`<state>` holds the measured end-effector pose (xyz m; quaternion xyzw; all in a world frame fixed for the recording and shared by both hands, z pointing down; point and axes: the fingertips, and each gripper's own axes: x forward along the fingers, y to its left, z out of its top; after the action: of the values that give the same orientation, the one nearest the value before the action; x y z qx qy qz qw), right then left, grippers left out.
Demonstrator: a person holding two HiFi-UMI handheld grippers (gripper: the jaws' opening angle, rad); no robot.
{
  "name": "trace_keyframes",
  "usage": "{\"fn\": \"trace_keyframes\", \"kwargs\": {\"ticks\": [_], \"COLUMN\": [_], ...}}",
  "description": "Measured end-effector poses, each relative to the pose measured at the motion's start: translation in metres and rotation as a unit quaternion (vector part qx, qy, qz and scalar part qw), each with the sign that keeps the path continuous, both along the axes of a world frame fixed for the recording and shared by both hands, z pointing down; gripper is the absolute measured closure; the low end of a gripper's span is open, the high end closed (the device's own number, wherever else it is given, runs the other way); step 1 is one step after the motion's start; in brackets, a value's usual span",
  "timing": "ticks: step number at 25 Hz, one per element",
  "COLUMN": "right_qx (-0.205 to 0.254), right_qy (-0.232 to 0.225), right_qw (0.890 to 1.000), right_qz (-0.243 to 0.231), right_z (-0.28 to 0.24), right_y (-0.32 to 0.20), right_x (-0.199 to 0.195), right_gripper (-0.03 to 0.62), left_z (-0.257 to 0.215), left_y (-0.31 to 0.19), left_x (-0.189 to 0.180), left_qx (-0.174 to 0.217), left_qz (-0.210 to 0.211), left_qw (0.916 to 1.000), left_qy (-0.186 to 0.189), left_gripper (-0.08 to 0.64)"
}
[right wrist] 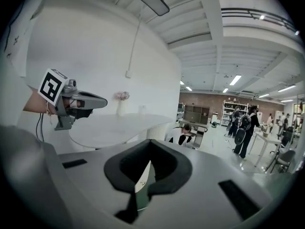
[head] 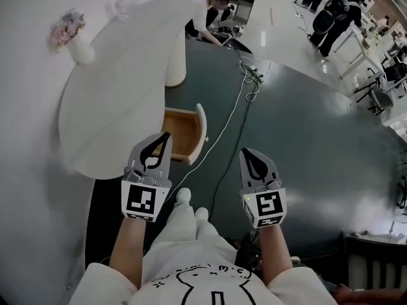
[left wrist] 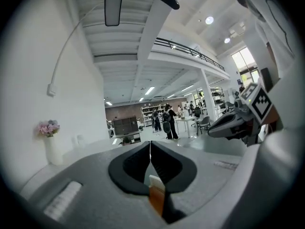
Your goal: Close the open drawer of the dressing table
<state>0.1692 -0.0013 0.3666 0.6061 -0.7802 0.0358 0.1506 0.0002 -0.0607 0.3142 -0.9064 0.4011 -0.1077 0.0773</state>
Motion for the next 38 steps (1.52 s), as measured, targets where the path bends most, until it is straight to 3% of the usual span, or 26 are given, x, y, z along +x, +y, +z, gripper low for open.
{"fn": "trace_keyframes", "kwargs": {"ticks": [7,19,28,38], "right_qx": [-0.08,-0.191,-0.256,-0.273], "right_qy": [-0.013,-0.028,-0.009,-0.015], "right_qw": [0.997,0.981,0.965,0.954], "right_qz": [-0.002,-0.006,-0.061,-0.128], "right_z": [0.087,0.21,0.284,0.315], "right_y": [-0.044,-0.099,-0.131,-0.147], "right_x": [-0.004,-0.02,-0.041,-0.055], "right_gripper": [0.595,0.595,0.595,0.595], "left_z": [0.063,0.121,0.146,0.161], "left_y": [-0.04,-0.099,-0.131,-0.146], "left_x": [0.008,0.012,0.005,-0.009], "left_qx": [-0.061,-0.128,-0.158,-0.179], "left_qz": [0.015,0.025,0.026,0.008], "left_qw": [0.9978,0.9911,0.987,0.9838], "left_qy": [-0.02,-0.023,-0.015,0.005], "left_gripper": [0.541,0.541,0.541,0.541]}}
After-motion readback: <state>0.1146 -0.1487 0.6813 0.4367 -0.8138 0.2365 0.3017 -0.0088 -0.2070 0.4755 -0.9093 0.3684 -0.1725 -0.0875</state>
